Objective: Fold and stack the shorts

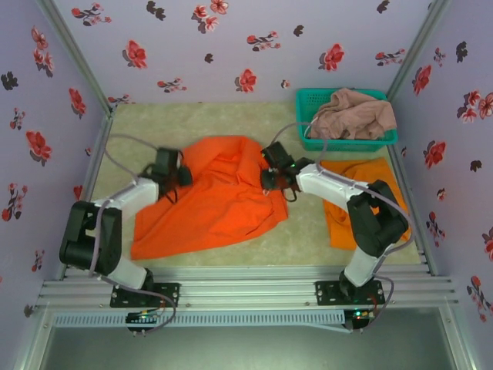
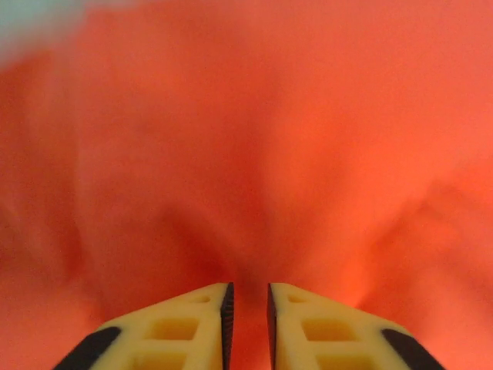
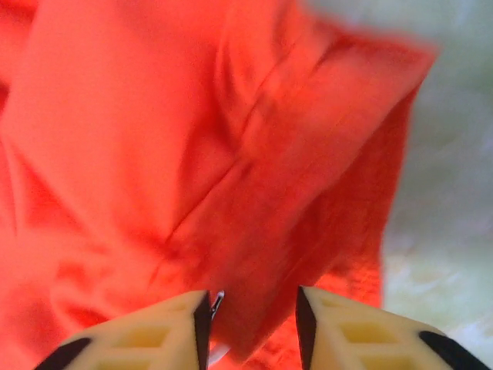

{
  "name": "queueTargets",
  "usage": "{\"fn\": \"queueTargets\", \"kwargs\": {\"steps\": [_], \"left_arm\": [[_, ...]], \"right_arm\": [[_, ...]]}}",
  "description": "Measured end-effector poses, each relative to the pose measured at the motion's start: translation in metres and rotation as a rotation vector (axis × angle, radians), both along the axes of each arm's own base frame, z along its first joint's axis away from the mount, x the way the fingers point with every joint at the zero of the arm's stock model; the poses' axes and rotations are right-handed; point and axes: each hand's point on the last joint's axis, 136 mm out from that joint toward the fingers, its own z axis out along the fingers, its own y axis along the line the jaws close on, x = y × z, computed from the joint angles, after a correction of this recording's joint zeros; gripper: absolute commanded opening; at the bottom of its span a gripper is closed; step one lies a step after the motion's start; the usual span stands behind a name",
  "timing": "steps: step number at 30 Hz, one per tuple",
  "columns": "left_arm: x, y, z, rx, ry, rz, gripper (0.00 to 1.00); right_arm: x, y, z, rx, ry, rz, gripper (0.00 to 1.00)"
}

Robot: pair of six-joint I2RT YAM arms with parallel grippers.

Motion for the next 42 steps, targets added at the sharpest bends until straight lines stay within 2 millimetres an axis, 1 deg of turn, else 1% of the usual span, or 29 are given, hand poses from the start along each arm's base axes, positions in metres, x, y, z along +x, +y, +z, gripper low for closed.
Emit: {"fn": "queueTargets", "kwargs": {"steps": [1, 2, 3, 4, 6, 7, 8, 9, 10, 11, 12, 13, 15, 16, 17, 19, 21, 22, 24, 26, 29, 31, 33, 35, 38, 42], "left_arm": [[-0.022, 0.002, -0.022, 0.021, 0.06, -0.003, 0.43], [-0.033, 0.004, -0.031, 0.033, 0.076, 0.003, 0.53], [-0.033, 0.003, -0.025, 0.018, 0.049, 0.01, 0.63], [-0.031, 0.003, -0.014, 0.008, 0.011, 0.017, 0.72], [-0.028, 0.005, 0.009, -0.009, -0.061, 0.024, 0.84], [-0.026, 0.005, 0.024, -0.017, -0.105, 0.025, 0.92], [-0.023, 0.006, 0.043, -0.022, -0.16, 0.025, 0.98], [-0.02, 0.007, 0.057, -0.031, -0.198, 0.033, 0.99], [-0.015, 0.009, 0.077, -0.04, -0.249, 0.041, 0.99], [-0.008, 0.011, 0.1, -0.05, -0.298, 0.053, 0.99], [-0.001, 0.014, 0.117, -0.056, -0.333, 0.064, 0.99], [0.01, 0.019, 0.138, -0.055, -0.371, 0.08, 0.99], [0.031, 0.028, 0.168, -0.05, -0.41, 0.107, 0.99], [0.044, 0.032, 0.179, -0.044, -0.416, 0.117, 0.99], [0.057, 0.036, 0.186, -0.042, -0.418, 0.125, 0.98], [0.078, 0.04, 0.182, -0.04, -0.386, 0.131, 0.96], [0.092, 0.043, 0.161, -0.037, -0.323, 0.13, 0.93], [0.096, 0.044, 0.144, -0.036, -0.275, 0.128, 0.91], [0.101, 0.046, 0.109, -0.038, -0.179, 0.127, 0.88], [0.101, 0.049, 0.072, -0.054, -0.077, 0.131, 0.85], [0.101, 0.054, 0.038, -0.085, 0.017, 0.151, 0.79], [0.104, 0.055, 0.027, -0.103, 0.045, 0.162, 0.76], [0.111, 0.054, 0.024, -0.12, 0.053, 0.166, 0.73], [0.121, 0.05, 0.024, -0.14, 0.05, 0.162, 0.66], [0.13, 0.046, 0.024, -0.162, 0.048, 0.16, 0.53], [0.136, 0.043, 0.02, -0.18, 0.054, 0.161, 0.45]], "right_arm": [[-0.013, 0.004, -0.006, -0.027, 0.018, 0.034, 0.55], [-0.02, 0.006, -0.01, -0.046, 0.028, 0.054, 0.58], [-0.025, 0.005, -0.013, -0.062, 0.037, 0.068, 0.6], [-0.028, 0.003, -0.016, -0.075, 0.042, 0.072, 0.62], [-0.032, -0.004, -0.02, -0.096, 0.046, 0.073, 0.65], [-0.034, -0.007, -0.019, -0.103, 0.044, 0.073, 0.66], [-0.036, -0.012, -0.017, -0.107, 0.04, 0.069, 0.67], [-0.037, -0.015, -0.014, -0.11, 0.032, 0.065, 0.69], [-0.036, -0.016, -0.008, -0.104, 0.017, 0.064, 0.73], [-0.035, -0.016, -0.001, -0.096, 0.0, 0.063, 0.75], [-0.034, -0.016, 0.005, -0.087, -0.016, 0.061, 0.75], [-0.033, -0.016, 0.011, -0.079, -0.032, 0.058, 0.76], [-0.031, -0.017, 0.018, -0.072, -0.053, 0.052, 0.76], [-0.03, -0.017, 0.021, -0.069, -0.063, 0.048, 0.76], [-0.03, -0.017, 0.023, -0.068, -0.07, 0.043, 0.76], [-0.028, -0.019, 0.026, -0.07, -0.08, 0.034, 0.77], [-0.027, -0.02, 0.029, -0.068, -0.091, 0.027, 0.87], [-0.027, -0.022, 0.031, -0.067, -0.097, 0.02, 0.94], [-0.026, -0.026, 0.036, -0.055, -0.108, 0.002, 0.95], [-0.025, -0.033, 0.043, -0.031, -0.126, -0.028, 0.99], [-0.024, -0.049, 0.051, 0.012, -0.144, -0.087, 0.99], [-0.023, -0.062, 0.054, 0.038, -0.154, -0.128, 0.99], [-0.023, -0.071, 0.056, 0.061, -0.159, -0.16, 0.99], [-0.024, -0.079, 0.057, 0.074, -0.161, -0.179, 0.99], [-0.027, -0.081, 0.058, 0.09, -0.163, -0.185, 0.99], [-0.029, -0.081, 0.057, 0.103, -0.161, -0.185, 0.99]]}}
